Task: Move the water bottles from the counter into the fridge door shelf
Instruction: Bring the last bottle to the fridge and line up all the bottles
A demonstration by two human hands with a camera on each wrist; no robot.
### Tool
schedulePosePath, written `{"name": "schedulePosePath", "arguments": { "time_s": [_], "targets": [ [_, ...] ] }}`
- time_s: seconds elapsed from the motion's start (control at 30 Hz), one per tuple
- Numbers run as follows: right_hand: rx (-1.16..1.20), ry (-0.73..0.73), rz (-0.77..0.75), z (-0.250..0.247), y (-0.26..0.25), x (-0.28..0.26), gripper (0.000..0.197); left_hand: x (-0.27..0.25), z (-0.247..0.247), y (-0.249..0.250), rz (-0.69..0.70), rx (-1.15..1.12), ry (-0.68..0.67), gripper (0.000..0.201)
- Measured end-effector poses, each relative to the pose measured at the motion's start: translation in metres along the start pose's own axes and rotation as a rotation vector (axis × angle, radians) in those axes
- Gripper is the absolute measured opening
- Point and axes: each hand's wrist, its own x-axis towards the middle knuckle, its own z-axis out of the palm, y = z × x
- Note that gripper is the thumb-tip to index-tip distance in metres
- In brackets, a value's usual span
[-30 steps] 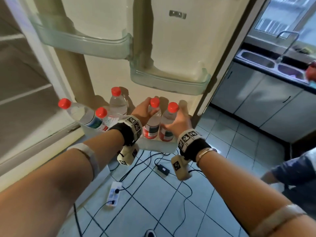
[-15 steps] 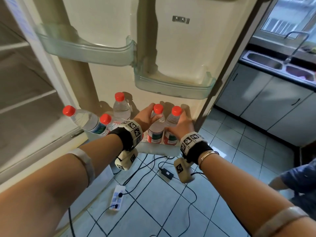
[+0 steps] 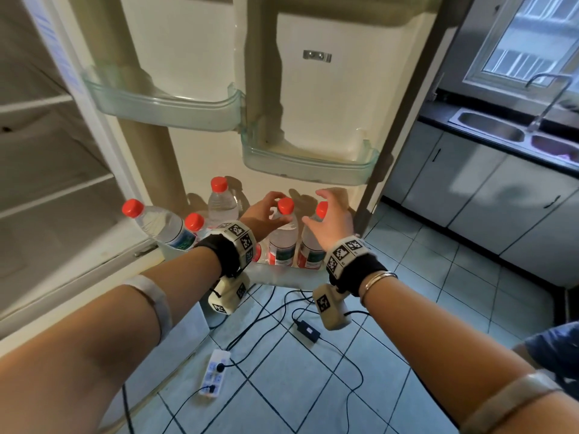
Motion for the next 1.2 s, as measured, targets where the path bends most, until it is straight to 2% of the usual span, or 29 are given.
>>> {"name": "schedulePosePath", "arguments": {
  "time_s": [0.1,0.23,0.3,0.4,0.5,0.63,0.83,0.93,1.07,1.2],
  "targets": [
    [-0.044,0.052,-0.062,0.002,-0.009,0.003,0.046,-0.002,-0.014,0.005,0.021,0.007,0.07,0.057],
    [-0.074,0.093,-0.117,0.011,-0.031,0.001,0.039,-0.009,-0.038,0.006,0.102,0.131,0.15,0.041],
    [-0.048,0.077,-0.156,0.021,-0.047,-0.001,0.037,-0.015,-0.056,0.004,0.123,0.194,0.208,0.032],
    [0.023,0.068,-0.192,0.043,-0.068,-0.002,0.037,-0.02,-0.081,-0.011,0.123,0.173,0.253,0.026],
    [0.012,0.024,-0.189,0.07,-0.082,-0.006,0.037,-0.03,-0.102,-0.03,0.092,0.146,0.247,0.024],
    [0.004,-0.055,-0.126,0.106,-0.095,-0.01,0.039,-0.04,-0.12,-0.048,0.141,0.173,0.293,0.023],
    [-0.059,-0.205,-0.099,0.131,-0.109,-0.015,0.047,-0.045,-0.13,-0.067,0.12,0.129,0.241,0.025],
    [-0.103,-0.285,-0.11,0.139,-0.111,-0.014,0.037,-0.043,-0.135,-0.071,0.12,0.13,0.235,0.025],
    [-0.098,-0.307,-0.118,0.145,-0.111,-0.008,0.034,-0.032,-0.138,-0.07,0.096,0.089,0.21,0.031],
    [-0.062,-0.288,-0.139,0.134,-0.105,-0.006,0.029,-0.016,-0.131,-0.069,0.034,0.076,0.136,0.046]
  ]
}}
